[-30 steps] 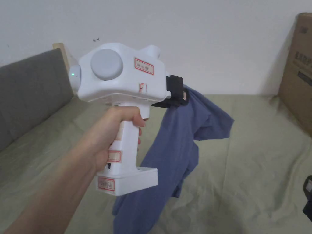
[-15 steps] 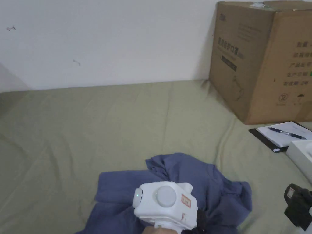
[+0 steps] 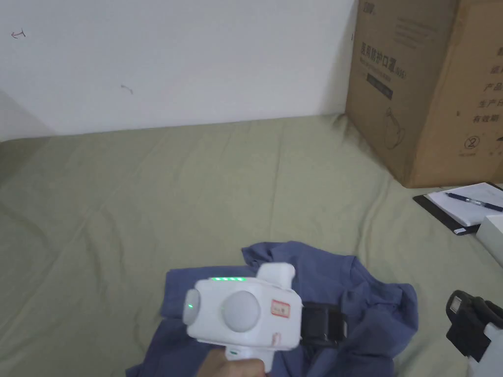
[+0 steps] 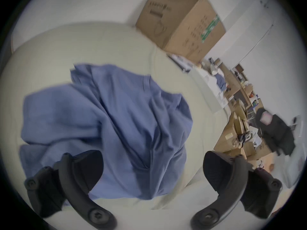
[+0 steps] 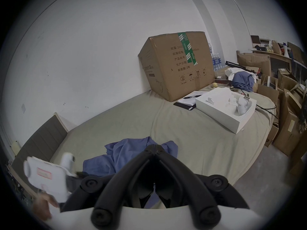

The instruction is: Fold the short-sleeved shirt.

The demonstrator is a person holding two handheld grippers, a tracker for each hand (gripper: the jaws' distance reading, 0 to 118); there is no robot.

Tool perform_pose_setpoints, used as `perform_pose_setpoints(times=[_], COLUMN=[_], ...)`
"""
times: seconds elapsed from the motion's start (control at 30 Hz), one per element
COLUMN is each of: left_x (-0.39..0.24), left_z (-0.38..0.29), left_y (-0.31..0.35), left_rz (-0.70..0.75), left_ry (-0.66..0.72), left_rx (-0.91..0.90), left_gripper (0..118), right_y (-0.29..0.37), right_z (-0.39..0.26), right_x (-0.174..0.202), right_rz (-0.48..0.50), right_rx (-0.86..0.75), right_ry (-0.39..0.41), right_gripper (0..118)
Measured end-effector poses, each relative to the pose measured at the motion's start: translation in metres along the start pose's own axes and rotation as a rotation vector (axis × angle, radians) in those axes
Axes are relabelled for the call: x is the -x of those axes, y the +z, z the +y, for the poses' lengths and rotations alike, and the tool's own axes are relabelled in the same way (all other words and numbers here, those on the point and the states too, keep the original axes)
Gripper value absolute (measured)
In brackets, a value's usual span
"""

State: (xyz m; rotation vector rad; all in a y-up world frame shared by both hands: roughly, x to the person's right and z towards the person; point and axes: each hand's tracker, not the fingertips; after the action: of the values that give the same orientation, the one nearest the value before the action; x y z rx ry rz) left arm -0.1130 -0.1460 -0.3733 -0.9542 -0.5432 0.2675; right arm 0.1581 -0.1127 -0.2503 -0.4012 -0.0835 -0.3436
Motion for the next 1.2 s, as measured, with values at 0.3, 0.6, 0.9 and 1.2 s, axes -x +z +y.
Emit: perform_pose_setpoints(times=[0.3,0.6,0.9,1.2], left_x=[0.078,0.169,0.211,0.241], left_z=[-0.003,-0.018,0.06,0.1], left_y=[0.11,0.11,0.042,-0.028], left_rz=[0.262,0.333,0.33,0.359], left_ry=[0.03,0.211,0.244,0.317], left_rx=[-0.113,-0.065,-0.002,0.066], left_gripper=[8,0,104,109], right_y=[-0.014,-0.041,-0.077,-0.103], right_z=[-0.011,-0.03,-0.04,-0.049], right_x=[0.05,0.096,0.109,0.1], right_rz=[0.144,0.234,0.253,0.243], right_rx=[0.066,0.163,0.237,0.291], right_ry=[0.147,0.228,0.266,0.249], right_gripper=[0,0,0,0])
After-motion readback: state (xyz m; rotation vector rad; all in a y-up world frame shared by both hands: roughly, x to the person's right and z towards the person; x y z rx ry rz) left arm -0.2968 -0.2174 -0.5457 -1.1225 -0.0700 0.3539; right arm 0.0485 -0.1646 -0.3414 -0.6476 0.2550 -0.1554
